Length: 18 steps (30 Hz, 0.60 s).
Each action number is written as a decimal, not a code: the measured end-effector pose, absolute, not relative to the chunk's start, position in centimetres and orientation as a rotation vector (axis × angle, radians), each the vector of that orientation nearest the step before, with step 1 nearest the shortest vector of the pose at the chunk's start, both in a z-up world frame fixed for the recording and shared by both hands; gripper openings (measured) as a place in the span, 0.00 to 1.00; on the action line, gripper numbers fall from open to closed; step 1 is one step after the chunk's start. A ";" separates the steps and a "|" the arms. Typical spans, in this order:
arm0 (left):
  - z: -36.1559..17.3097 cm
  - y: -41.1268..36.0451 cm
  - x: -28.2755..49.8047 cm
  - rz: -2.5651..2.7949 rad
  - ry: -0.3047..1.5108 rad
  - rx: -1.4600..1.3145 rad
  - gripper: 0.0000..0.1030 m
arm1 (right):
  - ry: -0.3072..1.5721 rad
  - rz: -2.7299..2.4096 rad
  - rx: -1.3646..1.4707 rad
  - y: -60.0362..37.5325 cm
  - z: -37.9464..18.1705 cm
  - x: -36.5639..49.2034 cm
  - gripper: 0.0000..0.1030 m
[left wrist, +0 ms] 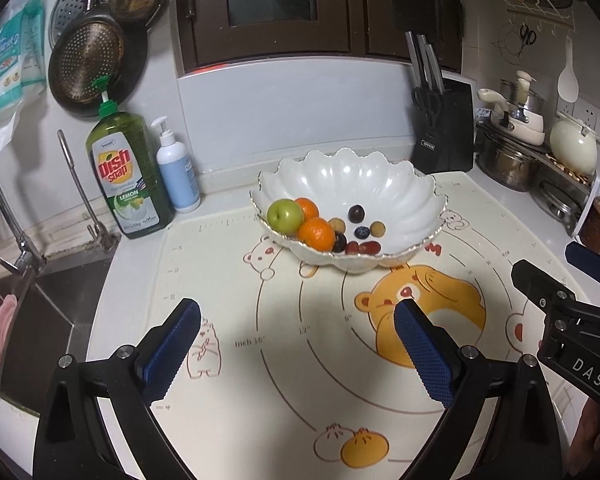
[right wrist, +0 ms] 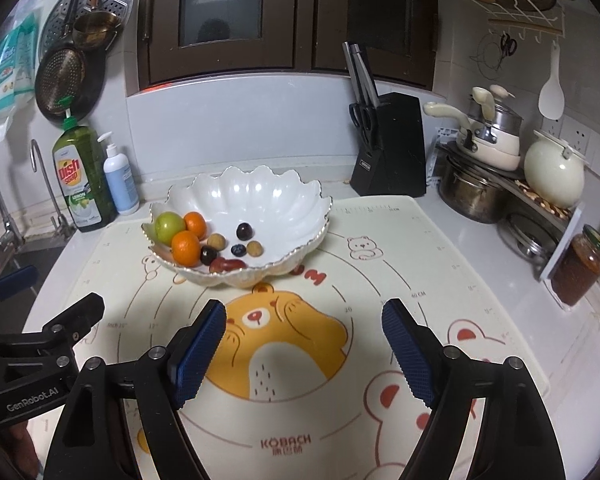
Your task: Organize fruits
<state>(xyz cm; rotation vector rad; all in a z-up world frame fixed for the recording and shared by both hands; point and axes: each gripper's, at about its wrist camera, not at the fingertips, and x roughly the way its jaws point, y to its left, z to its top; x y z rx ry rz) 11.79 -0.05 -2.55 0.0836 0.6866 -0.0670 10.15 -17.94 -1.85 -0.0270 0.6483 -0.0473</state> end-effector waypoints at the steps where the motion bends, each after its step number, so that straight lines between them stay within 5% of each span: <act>1: -2.6 -0.1 11.4 -0.068 0.686 0.083 0.96 | 0.648 -0.047 -0.026 -18.0 -1.9 9.9 0.79; 18: -3.1 0.0 6.3 -0.084 0.665 0.059 0.97 | 0.638 -0.051 0.005 -18.5 -2.4 4.8 0.79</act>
